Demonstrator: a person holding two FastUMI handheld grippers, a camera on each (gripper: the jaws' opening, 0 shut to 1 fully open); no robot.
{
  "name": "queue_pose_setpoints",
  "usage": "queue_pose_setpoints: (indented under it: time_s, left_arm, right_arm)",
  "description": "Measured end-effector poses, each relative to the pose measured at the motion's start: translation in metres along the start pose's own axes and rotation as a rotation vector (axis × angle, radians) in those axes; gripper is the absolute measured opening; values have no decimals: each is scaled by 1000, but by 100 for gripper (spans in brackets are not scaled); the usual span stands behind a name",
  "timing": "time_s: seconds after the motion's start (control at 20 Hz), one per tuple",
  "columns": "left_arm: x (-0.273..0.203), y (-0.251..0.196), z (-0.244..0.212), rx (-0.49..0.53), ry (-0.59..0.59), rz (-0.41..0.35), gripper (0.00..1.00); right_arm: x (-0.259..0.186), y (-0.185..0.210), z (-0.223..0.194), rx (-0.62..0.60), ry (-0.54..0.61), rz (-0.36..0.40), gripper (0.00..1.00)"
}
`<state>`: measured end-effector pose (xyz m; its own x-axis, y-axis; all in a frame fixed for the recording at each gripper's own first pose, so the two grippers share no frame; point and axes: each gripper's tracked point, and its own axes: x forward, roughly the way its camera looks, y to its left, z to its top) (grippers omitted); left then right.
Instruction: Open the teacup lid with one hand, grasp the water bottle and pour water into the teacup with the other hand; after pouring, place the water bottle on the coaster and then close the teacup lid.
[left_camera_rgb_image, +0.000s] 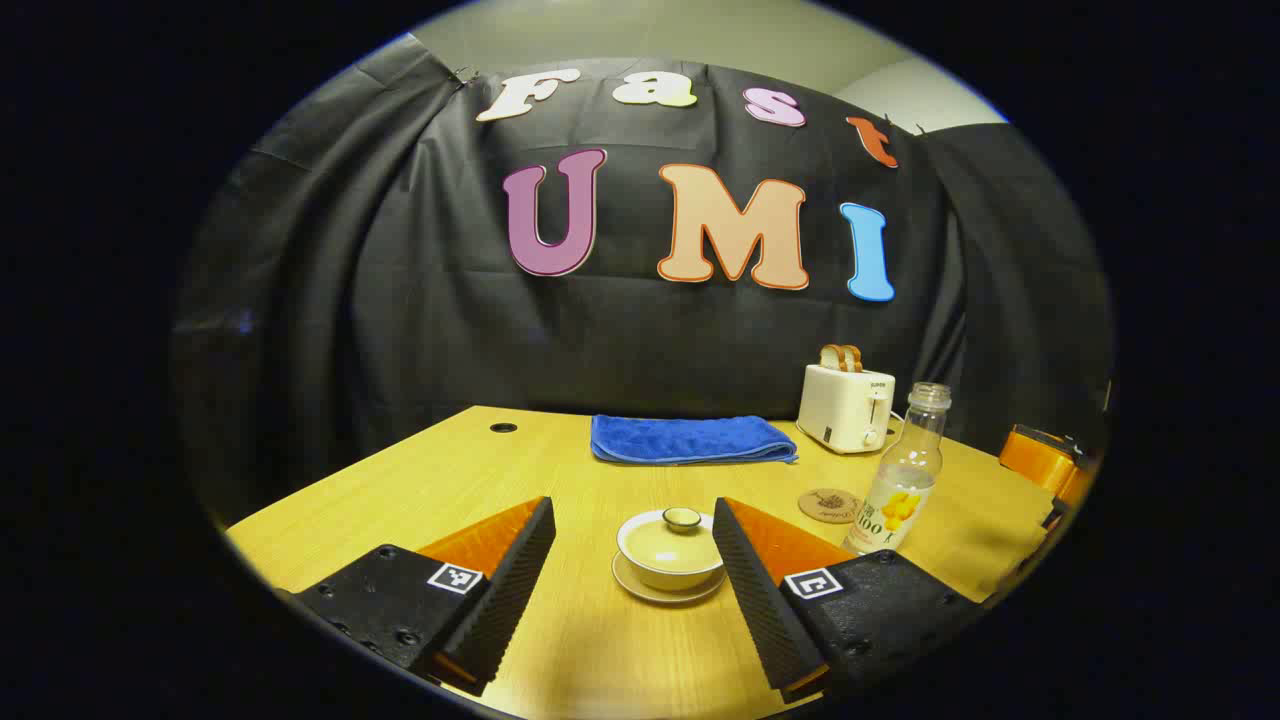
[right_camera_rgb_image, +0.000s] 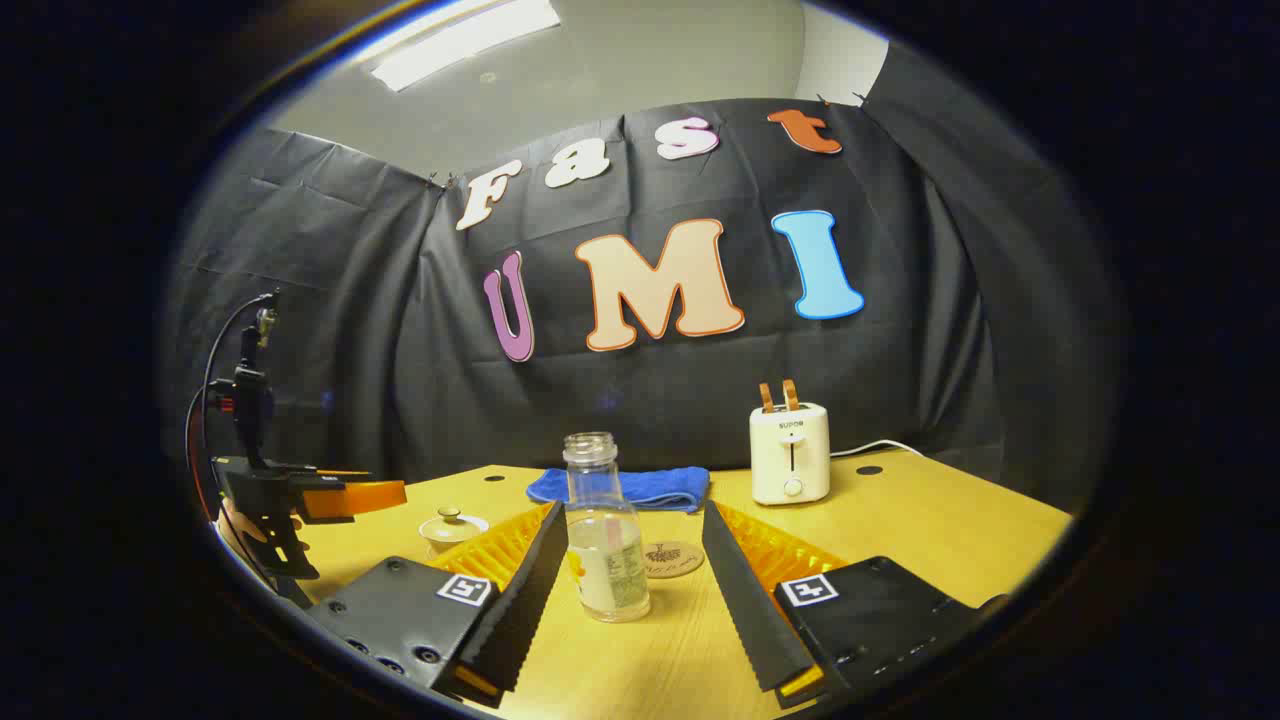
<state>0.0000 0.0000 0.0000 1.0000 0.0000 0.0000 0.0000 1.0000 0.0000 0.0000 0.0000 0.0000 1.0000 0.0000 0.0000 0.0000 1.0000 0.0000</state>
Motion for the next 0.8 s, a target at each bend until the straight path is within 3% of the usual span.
queue_pose_setpoints:
  time_s: [0.35, 0.4, 0.45, 0.8]
  left_arm:
    - [6, -3, -13, 19, -10, -14, 93]
    - [7, -3, -15, 22, -12, -10, 89]
    - [8, -4, -16, 26, -10, -8, 93]
    - [11, -6, -26, 52, -7, 7, 93]
  right_arm:
    - [8, 7, -27, -46, 33, -27, 88]
    - [8, 7, -31, -43, 41, -25, 89]
    - [9, 8, -33, -35, 47, -21, 90]
    - [11, 12, -41, -13, 61, -9, 88]
